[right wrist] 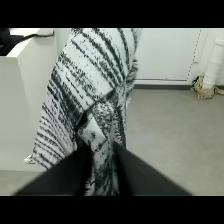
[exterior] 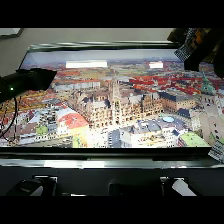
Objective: Fold the clothes and pants, and hang the long-sleeved shirts on hangers.
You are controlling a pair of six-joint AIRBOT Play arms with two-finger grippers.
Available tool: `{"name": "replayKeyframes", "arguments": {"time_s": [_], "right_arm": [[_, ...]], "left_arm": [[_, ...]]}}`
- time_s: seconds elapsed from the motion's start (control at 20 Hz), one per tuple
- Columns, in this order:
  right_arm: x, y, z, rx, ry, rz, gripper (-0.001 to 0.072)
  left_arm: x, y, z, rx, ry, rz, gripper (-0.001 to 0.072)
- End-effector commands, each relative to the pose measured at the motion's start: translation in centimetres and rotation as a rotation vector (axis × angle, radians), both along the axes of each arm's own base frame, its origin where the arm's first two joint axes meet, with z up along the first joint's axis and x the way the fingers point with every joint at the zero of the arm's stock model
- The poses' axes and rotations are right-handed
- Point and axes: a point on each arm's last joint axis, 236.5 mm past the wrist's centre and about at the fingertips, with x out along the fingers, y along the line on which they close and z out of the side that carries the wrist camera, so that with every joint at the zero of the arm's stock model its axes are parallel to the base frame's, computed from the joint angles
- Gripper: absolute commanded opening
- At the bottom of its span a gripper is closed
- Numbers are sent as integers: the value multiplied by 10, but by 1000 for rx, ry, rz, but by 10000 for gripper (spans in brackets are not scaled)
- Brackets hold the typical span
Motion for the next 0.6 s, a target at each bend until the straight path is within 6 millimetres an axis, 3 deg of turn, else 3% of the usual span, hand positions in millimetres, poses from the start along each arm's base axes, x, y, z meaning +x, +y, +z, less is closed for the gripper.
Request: {"name": "replayKeyframes", "arguments": {"time_s": [0.0,0.05,0.1,0.2,0.35,0.4,0.45,0.55], "right_arm": [[-13,10,-4,41,-25,-19,461],[-20,16,1,31,-37,-22,564],[-26,23,9,14,-51,-20,604],[-43,43,36,-59,-79,-9,617],[-67,88,99,-264,-238,71,615],[-67,102,118,-329,-324,126,598],[-57,115,134,-376,-394,212,528],[-8,134,149,-392,-462,449,267]], "left_arm": [[0,0,-1,1,2,-1,620],[0,0,-1,1,2,-1,620],[0,0,0,1,2,-1,620],[0,0,0,0,1,-1,620],[-1,0,0,1,0,-1,620],[-1,0,0,0,0,-1,620],[-1,0,0,1,0,-1,620],[-1,0,0,1,0,-1,602]]}}
